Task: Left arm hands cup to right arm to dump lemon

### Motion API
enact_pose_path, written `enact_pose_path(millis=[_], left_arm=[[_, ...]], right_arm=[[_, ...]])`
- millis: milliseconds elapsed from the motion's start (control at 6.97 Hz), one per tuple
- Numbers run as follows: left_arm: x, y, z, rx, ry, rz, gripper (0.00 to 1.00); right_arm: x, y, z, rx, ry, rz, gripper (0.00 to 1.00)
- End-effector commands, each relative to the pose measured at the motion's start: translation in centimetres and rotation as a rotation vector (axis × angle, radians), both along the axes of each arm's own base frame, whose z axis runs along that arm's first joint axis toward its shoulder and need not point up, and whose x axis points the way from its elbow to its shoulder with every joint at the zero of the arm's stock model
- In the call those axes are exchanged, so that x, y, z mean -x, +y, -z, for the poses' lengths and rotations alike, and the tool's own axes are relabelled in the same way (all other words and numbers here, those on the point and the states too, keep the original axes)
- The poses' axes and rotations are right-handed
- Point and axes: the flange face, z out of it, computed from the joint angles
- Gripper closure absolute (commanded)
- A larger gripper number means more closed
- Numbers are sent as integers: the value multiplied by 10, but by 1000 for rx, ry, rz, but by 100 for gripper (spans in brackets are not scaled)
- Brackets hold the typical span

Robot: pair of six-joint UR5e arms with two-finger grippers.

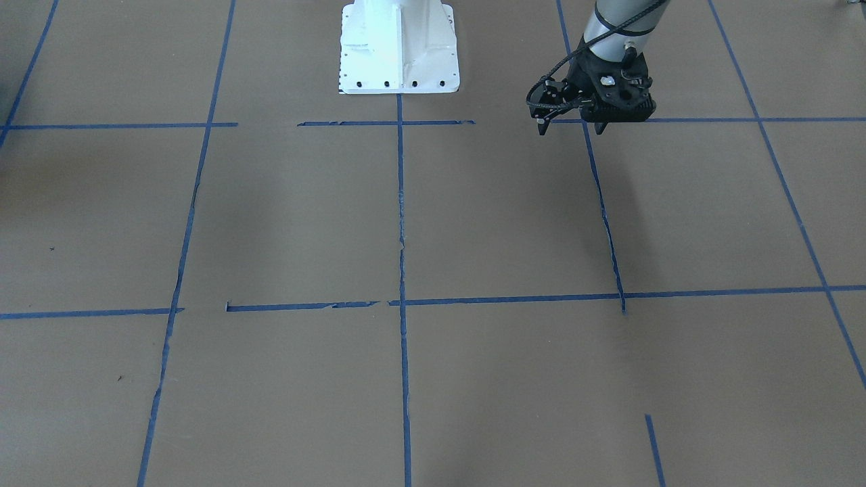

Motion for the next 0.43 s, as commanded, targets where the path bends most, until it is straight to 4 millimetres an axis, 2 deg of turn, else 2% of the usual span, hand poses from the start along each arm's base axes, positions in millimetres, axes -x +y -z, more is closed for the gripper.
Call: enact_pose_path(millis=[0,287], left_arm=[[0,0,0,0,0,0,0],[0,0,2,-2,4,-1,0]], right_arm=[[-8,-1,-1,51,-217,-7,59],[-12,-2,-1,89,-379,6,60]])
